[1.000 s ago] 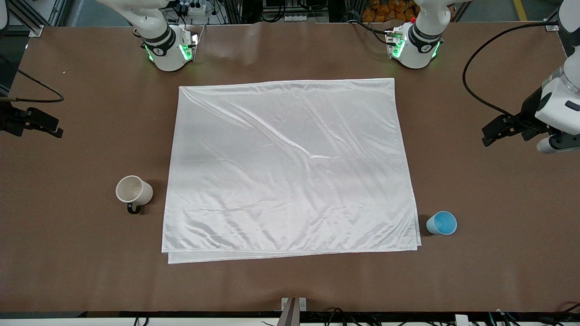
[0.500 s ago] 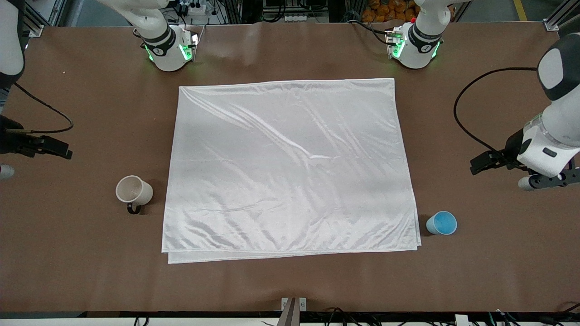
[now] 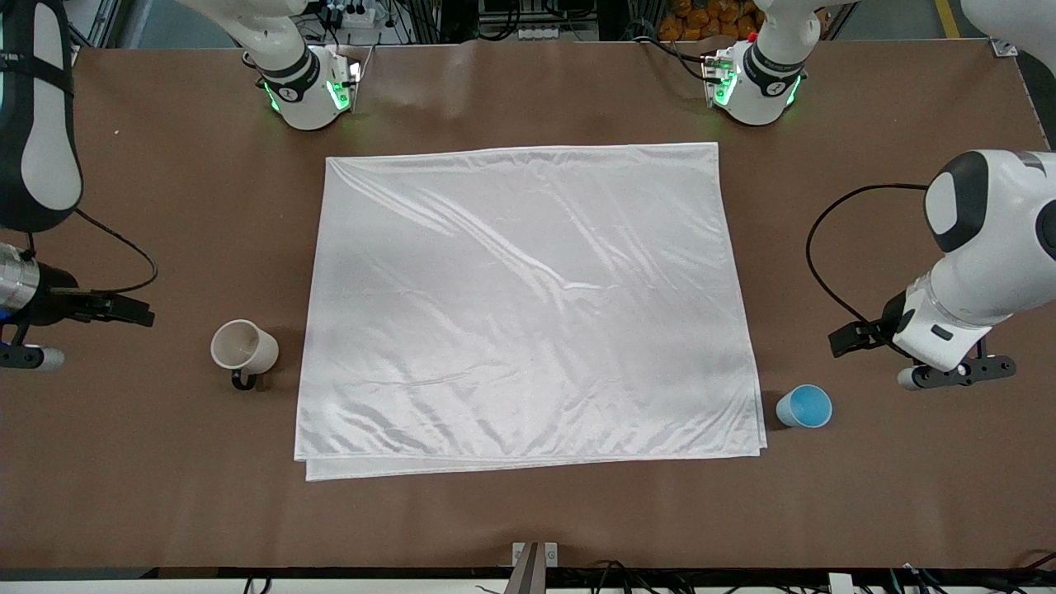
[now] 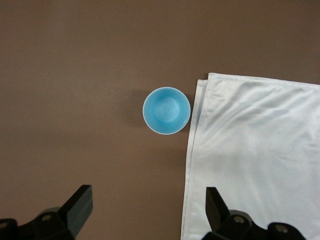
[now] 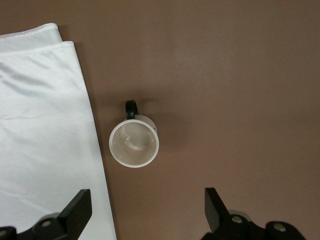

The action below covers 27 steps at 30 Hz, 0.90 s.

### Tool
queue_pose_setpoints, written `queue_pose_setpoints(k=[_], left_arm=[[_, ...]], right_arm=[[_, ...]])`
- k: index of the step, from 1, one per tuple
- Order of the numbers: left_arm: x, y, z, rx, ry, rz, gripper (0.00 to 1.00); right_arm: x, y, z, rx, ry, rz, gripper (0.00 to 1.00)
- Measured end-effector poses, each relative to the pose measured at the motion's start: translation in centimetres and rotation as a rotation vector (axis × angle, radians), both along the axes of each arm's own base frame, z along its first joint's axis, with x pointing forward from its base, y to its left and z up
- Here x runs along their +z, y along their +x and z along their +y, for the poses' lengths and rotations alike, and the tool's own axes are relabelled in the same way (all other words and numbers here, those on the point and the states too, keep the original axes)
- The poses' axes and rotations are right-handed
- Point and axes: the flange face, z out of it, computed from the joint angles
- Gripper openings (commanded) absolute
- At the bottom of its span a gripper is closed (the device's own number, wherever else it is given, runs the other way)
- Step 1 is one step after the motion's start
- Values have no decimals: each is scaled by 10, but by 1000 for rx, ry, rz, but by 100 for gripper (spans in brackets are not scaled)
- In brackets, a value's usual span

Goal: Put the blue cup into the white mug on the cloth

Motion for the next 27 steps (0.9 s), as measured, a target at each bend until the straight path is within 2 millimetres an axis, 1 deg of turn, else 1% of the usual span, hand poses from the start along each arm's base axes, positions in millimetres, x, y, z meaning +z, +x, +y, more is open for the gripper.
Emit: queue_pose_setpoints(k=[5,8,11,14,21,27], left_arm=[[-18,5,1,1,-6,3,100],[-30,9,3,3,-12,3,100],[-42,12,3,3,-18,5,100],[-55,15,3,4,-24,1,100],[-86,24,6,9,-40,-16,100],[-113,29,8,15,-53,-28,100]], right_arm=[[-24,18,-6,-6,0,-1,100],[-38,29,-5,-5,5,-20,100],[-51,35,-1,-1,9,-27,100],[-62,42,6,9,13,-39,100],[-85,52,30,42,17,-50,100],[-110,56,40,56,20,-26,100]])
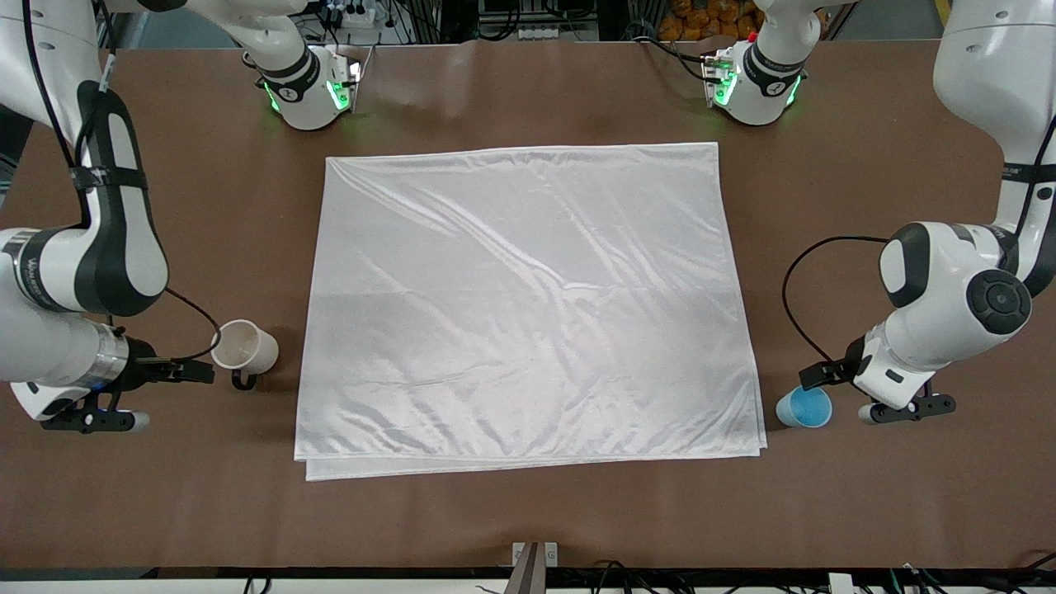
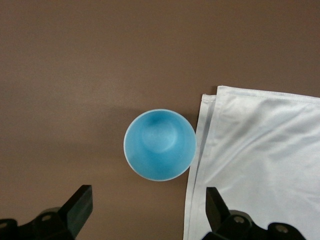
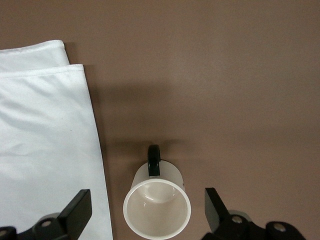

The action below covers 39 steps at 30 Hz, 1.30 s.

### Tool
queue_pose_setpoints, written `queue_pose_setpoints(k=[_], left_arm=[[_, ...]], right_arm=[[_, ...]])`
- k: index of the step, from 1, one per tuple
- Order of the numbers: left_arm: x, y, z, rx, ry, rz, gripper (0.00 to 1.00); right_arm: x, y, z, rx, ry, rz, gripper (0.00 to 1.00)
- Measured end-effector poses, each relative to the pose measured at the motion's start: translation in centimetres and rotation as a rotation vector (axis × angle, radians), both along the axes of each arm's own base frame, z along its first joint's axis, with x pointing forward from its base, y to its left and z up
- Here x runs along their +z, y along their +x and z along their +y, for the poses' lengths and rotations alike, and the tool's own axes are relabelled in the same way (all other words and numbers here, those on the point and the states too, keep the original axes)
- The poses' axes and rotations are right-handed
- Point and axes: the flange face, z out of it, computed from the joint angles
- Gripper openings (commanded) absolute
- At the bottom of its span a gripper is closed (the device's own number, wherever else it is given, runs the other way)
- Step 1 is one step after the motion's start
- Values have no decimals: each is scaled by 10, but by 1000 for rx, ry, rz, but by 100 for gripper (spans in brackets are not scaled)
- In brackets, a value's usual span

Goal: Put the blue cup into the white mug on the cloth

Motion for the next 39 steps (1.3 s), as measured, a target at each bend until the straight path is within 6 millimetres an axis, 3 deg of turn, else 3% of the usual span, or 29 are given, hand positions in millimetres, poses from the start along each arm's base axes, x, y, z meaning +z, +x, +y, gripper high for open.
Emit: queue_pose_setpoints(k=[6,11,33,39], left_arm=[[-26,4,3,7,-12,-5,100],[-41,6,18,26,-16,2,100],[-58,18,28,6,-3,-53,100],[-60,19,28,3,-2,-67,84]], right_arm=[[-23,3,5,6,1,14,100],[-38,4,5,7,1,25,100],[-95,4,5,7,4,80,100],[-102,3,5,7,5,92,100]])
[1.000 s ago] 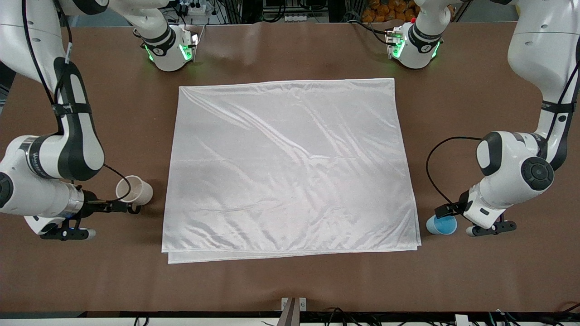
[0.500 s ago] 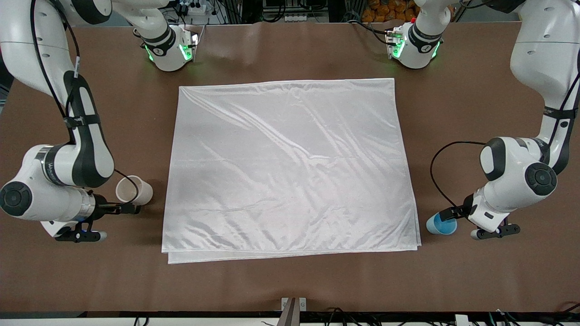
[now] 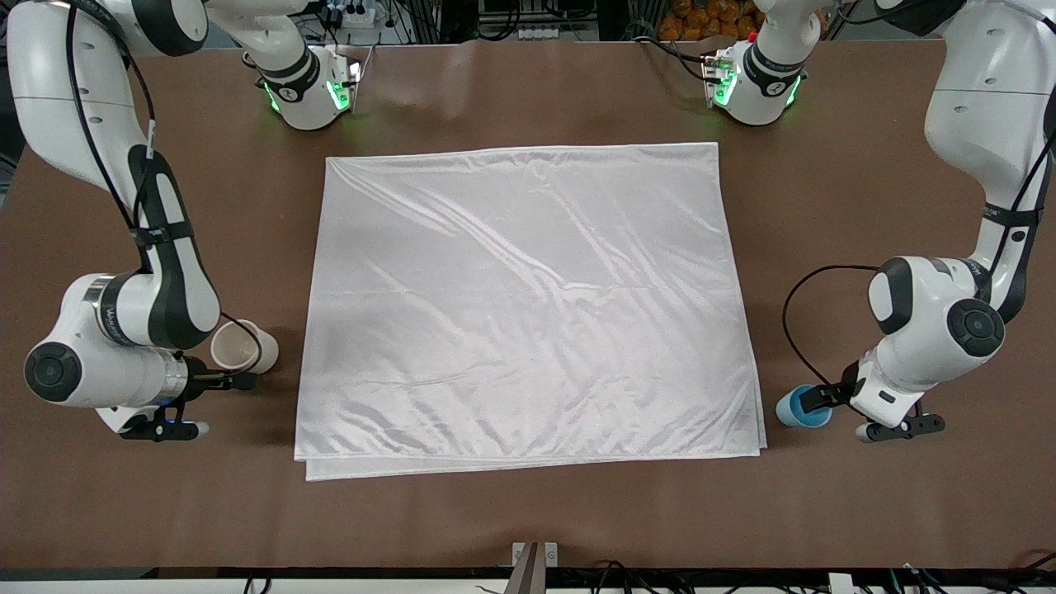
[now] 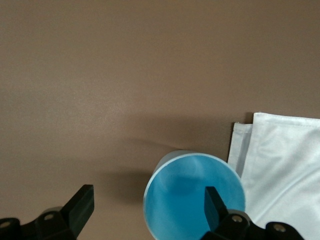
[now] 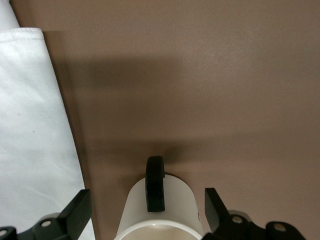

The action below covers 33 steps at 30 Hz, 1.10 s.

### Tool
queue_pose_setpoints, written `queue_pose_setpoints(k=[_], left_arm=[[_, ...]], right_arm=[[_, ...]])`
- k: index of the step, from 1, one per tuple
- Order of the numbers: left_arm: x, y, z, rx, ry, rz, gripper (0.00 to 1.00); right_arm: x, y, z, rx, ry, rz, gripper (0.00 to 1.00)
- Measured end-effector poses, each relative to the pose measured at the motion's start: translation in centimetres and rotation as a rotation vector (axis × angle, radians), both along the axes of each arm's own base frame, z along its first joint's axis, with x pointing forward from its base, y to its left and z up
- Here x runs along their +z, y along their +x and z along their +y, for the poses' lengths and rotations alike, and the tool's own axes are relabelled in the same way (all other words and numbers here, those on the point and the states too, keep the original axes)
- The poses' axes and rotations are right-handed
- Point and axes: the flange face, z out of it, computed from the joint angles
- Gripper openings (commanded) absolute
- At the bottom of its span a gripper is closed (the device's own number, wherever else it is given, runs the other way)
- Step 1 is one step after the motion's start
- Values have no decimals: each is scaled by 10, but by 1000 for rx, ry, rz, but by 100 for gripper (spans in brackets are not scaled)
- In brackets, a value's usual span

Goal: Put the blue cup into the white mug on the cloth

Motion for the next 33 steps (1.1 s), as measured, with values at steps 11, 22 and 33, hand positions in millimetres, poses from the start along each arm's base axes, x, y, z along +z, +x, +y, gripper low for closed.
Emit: queue_pose_setpoints(k=[11,22,33], left_arm=[[-8,2,0,1,-6,-25,54],[-14,2,2,4,-9,-29,3],[-13,3,2,4,-10,-33,0]], right_arm=[[-24,-2,-2,-3,0,12,66],[-44,-6,-2,-3,-2,-10,2],[-44,-6,-1,-3,-1,-10,0]])
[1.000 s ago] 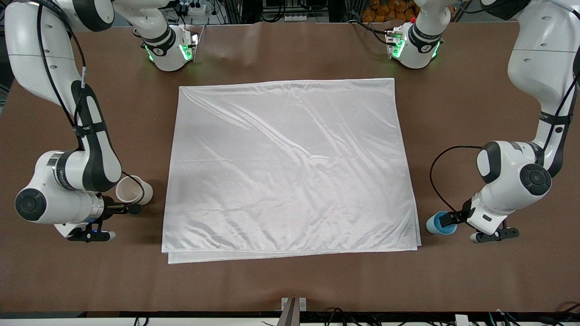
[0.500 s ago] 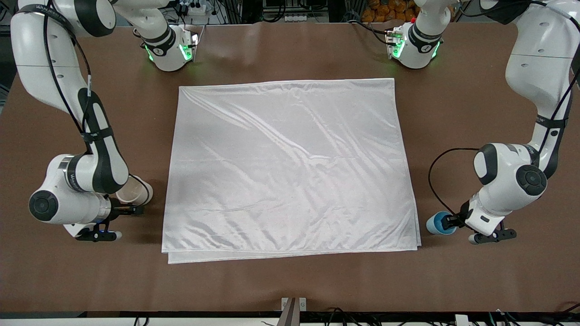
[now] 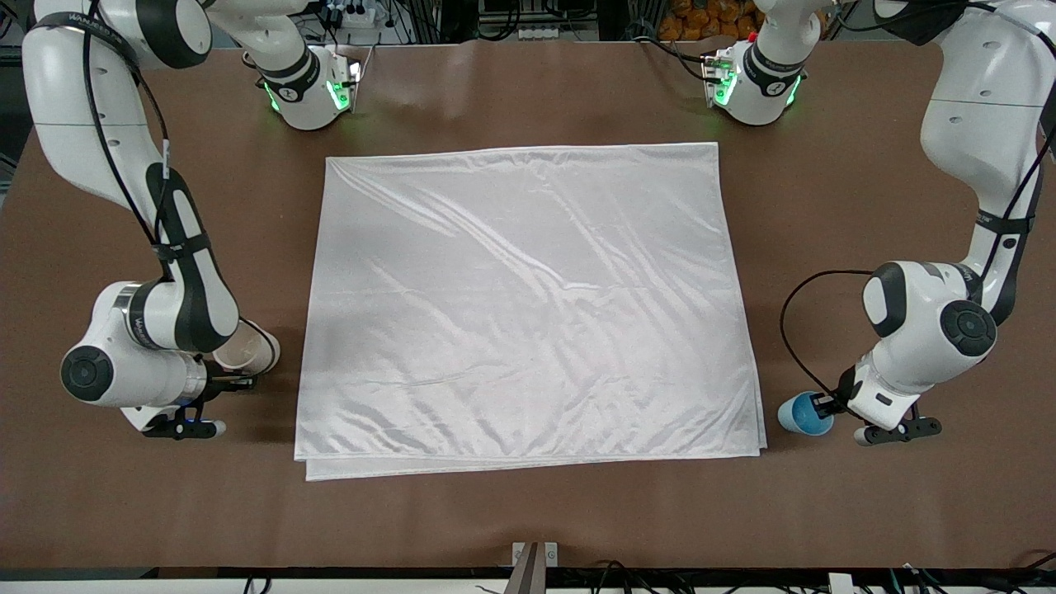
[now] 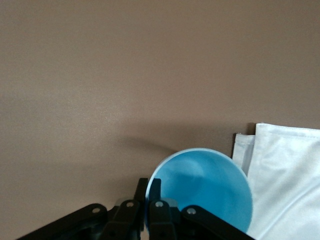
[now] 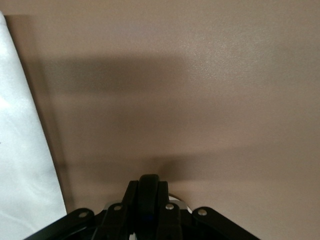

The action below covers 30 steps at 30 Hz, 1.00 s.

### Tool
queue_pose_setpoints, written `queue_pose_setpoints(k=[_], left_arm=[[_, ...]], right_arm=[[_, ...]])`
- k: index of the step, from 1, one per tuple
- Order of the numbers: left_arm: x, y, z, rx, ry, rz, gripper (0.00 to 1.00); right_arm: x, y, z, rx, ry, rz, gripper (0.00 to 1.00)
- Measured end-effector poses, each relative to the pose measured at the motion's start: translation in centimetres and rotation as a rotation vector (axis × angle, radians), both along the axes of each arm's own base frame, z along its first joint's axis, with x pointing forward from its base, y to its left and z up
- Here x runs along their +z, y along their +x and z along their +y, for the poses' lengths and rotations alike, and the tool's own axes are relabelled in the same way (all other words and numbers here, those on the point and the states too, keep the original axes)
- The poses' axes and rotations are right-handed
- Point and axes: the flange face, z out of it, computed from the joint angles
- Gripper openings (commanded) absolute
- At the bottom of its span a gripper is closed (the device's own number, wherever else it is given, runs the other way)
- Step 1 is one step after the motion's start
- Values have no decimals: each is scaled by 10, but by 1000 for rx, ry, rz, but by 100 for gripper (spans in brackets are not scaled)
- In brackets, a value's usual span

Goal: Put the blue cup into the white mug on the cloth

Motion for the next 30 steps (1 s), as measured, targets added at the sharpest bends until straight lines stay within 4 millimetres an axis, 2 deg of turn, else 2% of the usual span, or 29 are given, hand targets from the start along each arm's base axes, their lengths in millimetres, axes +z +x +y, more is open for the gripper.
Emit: queue_pose_setpoints(k=[4,8,17,22,30], left_arm=[[0,0,0,0,0,0,0],[0,0,-1,-1,0,-1,0],[10,4,0,-70,16,-24,0],[20,8,2,-80,22,-42,0],[47,9,0,-113,37,-60,0]], right_arm=[[1,1,2,3,1,-2,0],[8,2,14,19,3,-3,0],[51,5,52,57,3,-11,0],[65,5,70,41,1,-26,0],[70,2,134,-20,-13,-38,0]])
